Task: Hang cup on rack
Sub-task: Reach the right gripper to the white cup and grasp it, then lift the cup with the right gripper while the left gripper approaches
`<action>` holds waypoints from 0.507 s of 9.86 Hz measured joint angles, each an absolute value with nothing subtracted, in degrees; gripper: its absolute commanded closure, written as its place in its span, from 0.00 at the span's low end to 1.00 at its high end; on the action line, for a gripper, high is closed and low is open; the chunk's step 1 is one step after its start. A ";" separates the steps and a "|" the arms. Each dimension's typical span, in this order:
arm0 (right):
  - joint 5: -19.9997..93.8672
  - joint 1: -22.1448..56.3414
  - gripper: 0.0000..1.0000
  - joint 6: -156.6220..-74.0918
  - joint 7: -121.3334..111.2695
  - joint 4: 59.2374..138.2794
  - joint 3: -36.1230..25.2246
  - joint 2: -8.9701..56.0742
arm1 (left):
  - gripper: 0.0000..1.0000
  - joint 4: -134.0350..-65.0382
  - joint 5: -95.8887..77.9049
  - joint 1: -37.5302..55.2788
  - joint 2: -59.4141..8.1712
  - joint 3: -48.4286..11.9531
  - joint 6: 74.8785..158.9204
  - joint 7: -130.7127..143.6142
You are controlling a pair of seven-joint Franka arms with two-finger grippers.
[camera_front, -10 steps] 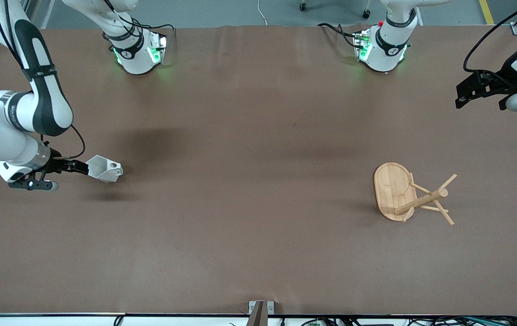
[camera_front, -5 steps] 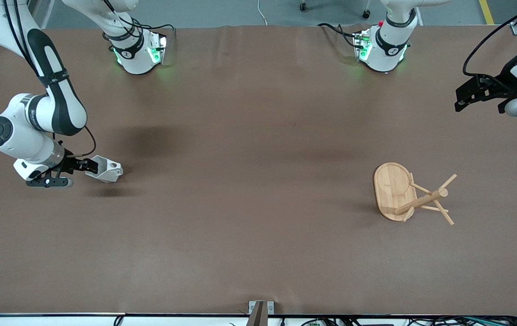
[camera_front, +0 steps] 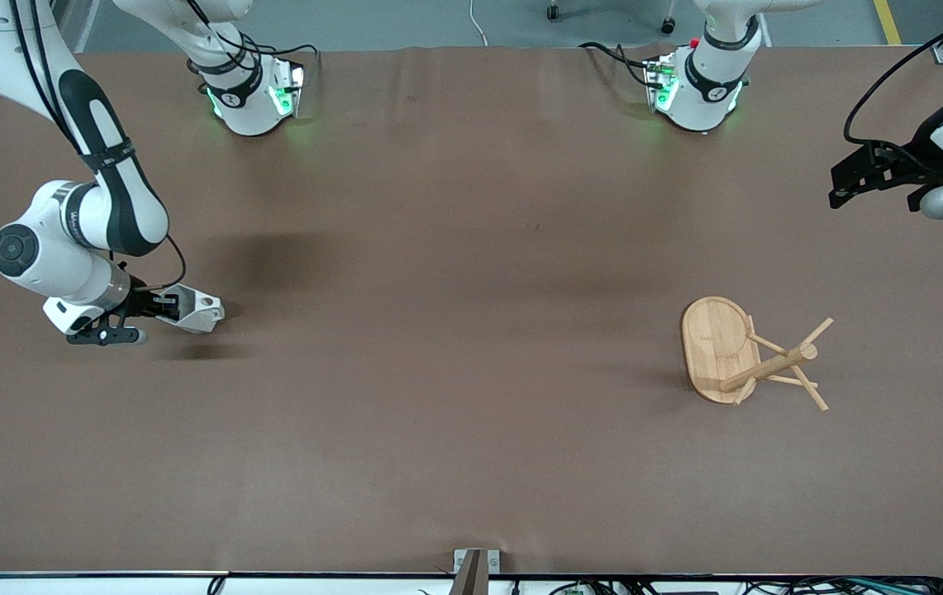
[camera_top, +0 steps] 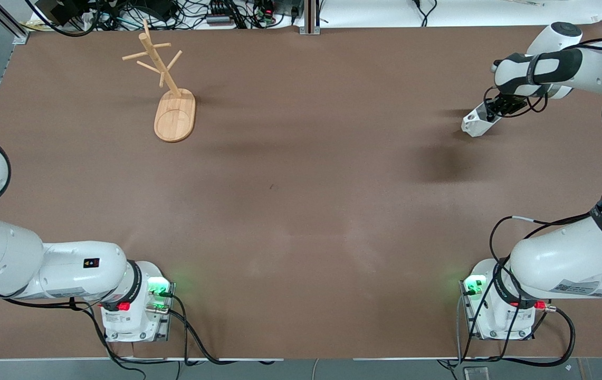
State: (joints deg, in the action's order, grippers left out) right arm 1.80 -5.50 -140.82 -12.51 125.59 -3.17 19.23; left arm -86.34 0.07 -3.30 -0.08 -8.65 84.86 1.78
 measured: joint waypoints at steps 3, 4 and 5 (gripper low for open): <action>3.15 -5.43 0.94 -126.40 -14.12 118.59 -2.25 19.11 | 0.00 -86.33 0.07 -3.43 -0.37 -8.59 84.86 1.79; 5.43 -5.34 0.96 -118.93 -14.31 113.93 -1.17 18.66 | 0.00 -86.31 0.08 -3.50 -0.40 -8.56 84.86 1.78; 9.20 -5.08 0.99 -112.31 -14.34 109.70 0.23 17.77 | 0.00 -86.29 0.08 -3.53 -0.44 -8.55 84.86 1.78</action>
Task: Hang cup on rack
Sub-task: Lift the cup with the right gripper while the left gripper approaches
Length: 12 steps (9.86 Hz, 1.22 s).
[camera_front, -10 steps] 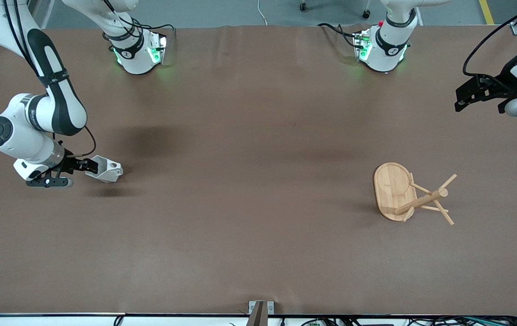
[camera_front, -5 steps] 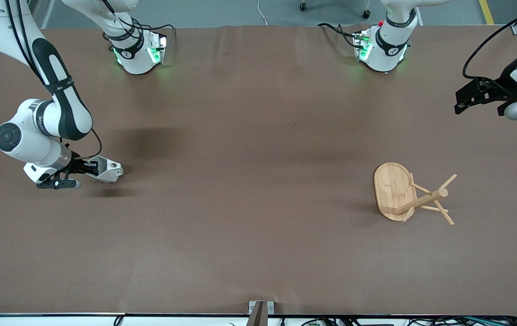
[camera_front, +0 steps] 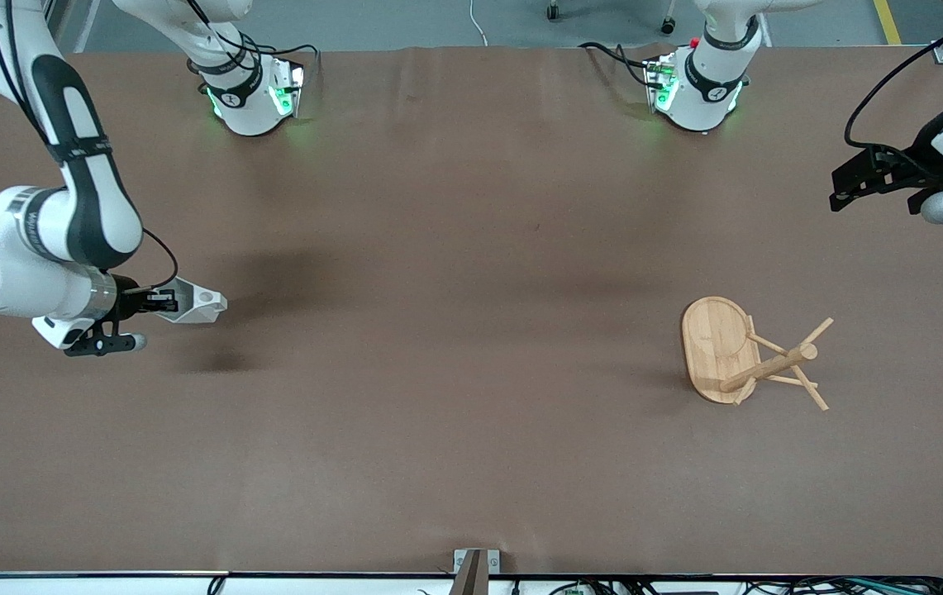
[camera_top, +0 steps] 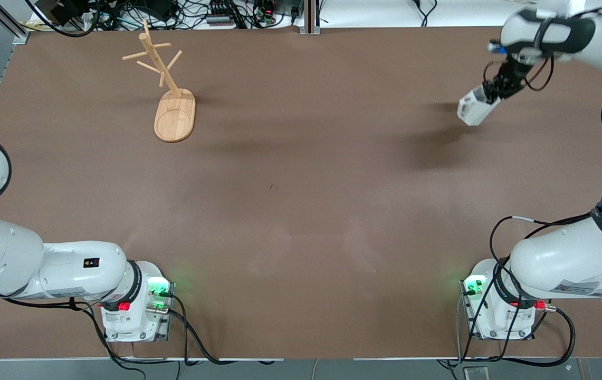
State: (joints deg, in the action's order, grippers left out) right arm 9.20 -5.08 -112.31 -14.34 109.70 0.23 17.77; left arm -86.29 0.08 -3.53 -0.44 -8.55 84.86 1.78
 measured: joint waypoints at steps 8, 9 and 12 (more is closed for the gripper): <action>50.42 6.24 1.00 -102.46 -12.71 105.08 4.87 14.69 | 0.00 -85.20 -0.13 -2.95 -1.36 -9.26 84.86 0.97; 55.59 9.04 1.00 -102.64 -12.70 104.51 4.90 14.63 | 0.00 -85.17 -0.47 -1.93 -1.39 -11.15 84.86 0.52; 68.04 14.41 1.00 -102.83 -12.81 103.38 4.90 14.54 | 0.00 -84.99 -4.28 3.29 -1.45 -21.41 84.92 1.50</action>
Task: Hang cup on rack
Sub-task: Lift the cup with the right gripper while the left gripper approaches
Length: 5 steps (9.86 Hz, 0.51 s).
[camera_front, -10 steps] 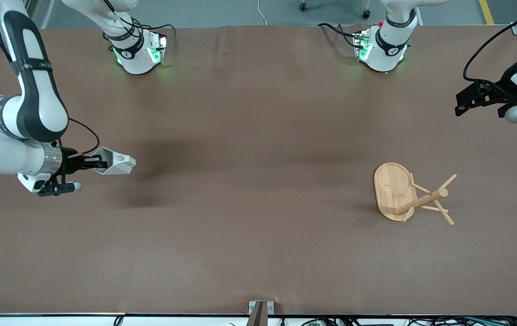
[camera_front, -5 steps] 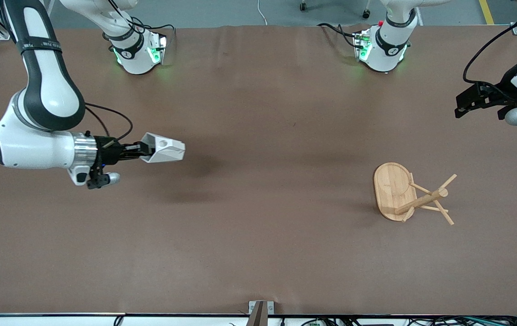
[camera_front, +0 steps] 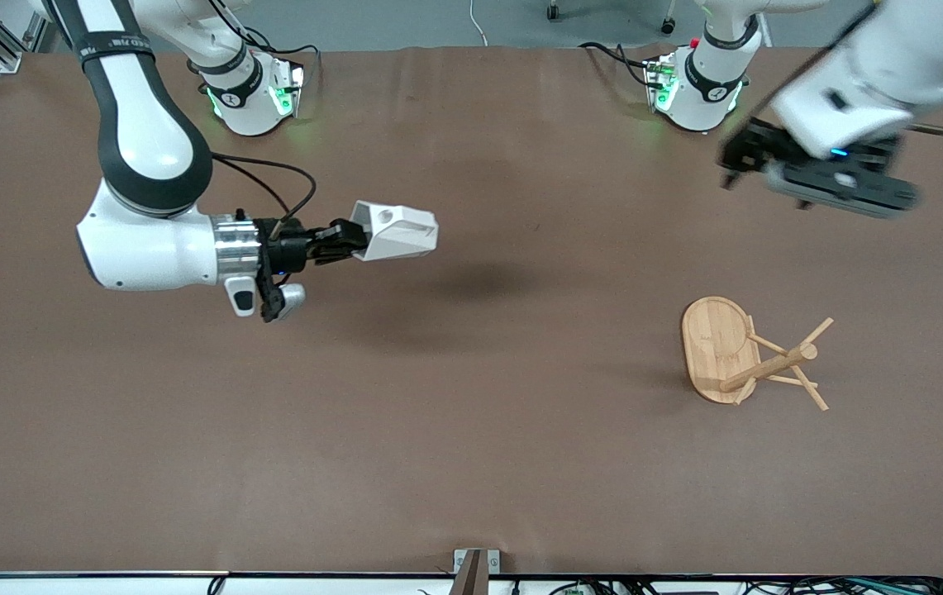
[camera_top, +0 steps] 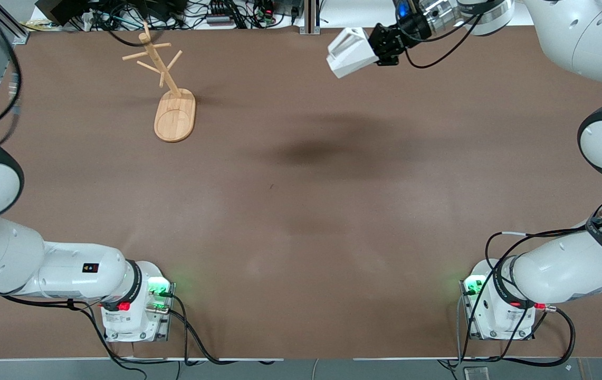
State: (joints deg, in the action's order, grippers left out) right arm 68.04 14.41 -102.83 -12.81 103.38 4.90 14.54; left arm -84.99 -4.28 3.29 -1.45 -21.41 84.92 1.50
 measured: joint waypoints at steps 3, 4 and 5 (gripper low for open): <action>76.65 18.70 0.99 -104.64 -12.86 101.14 4.88 14.49 | 0.00 -84.74 -6.47 5.23 -1.80 -32.99 90.63 1.50; 77.53 20.00 0.99 -106.48 -12.85 101.04 4.87 14.51 | 0.00 -84.71 -6.48 7.08 -2.17 -36.10 93.27 1.53; 78.67 21.40 0.99 -107.91 -12.85 101.05 4.86 14.57 | 0.00 -84.67 -6.47 9.78 -2.47 -37.94 95.58 1.61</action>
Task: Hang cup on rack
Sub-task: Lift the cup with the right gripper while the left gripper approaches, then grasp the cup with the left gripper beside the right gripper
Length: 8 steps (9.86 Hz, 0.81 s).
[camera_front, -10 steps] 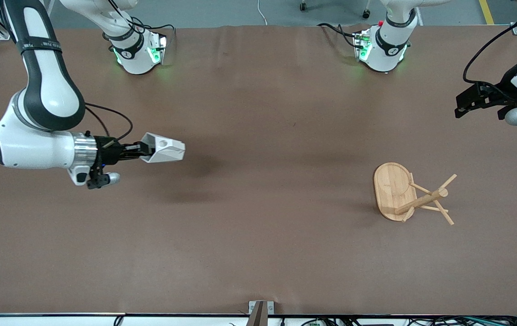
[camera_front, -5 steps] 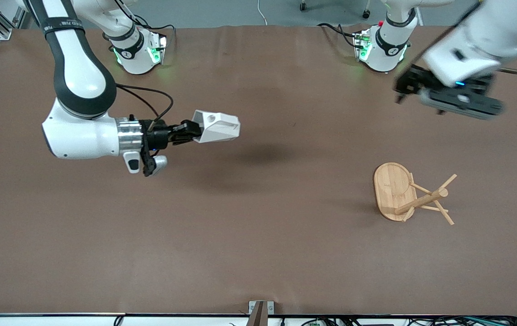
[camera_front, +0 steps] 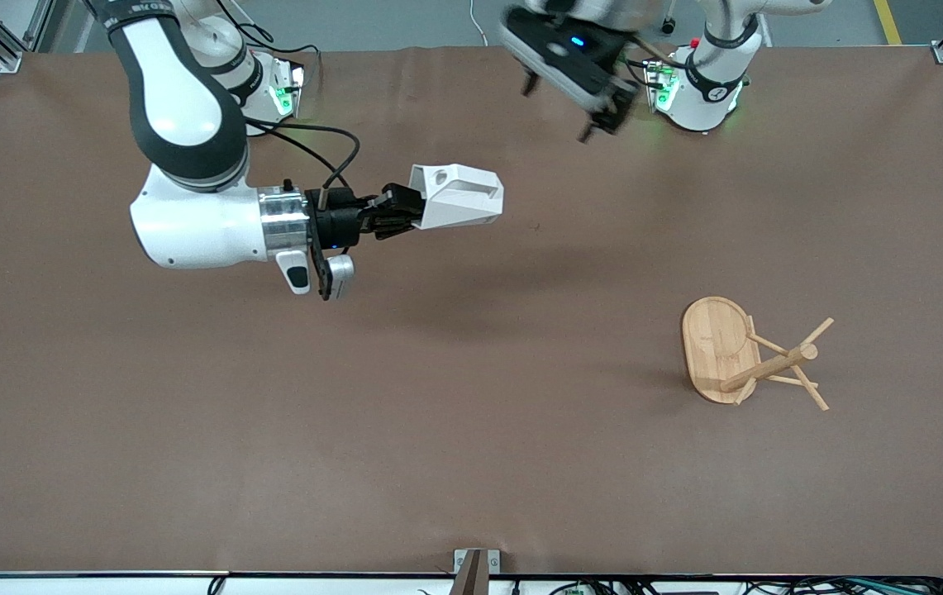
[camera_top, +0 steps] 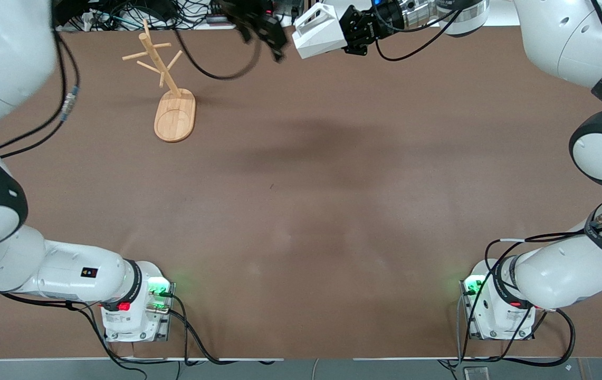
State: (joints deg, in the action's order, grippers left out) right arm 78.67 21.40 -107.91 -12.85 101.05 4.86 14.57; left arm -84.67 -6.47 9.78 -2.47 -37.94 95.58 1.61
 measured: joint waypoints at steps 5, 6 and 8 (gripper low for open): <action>80.17 23.69 0.99 -109.76 -12.80 101.06 4.59 14.81 | 0.00 -84.62 -3.16 13.29 -4.39 -38.06 105.50 -17.00; 80.18 23.68 0.99 -109.76 -12.79 101.08 4.53 14.87 | 0.00 -84.53 -3.16 12.35 -4.78 -37.70 105.53 -20.54; 80.18 23.69 0.99 -109.61 -12.79 101.20 4.52 15.00 | 0.00 -84.54 -6.17 9.09 -5.30 -37.30 105.52 -27.27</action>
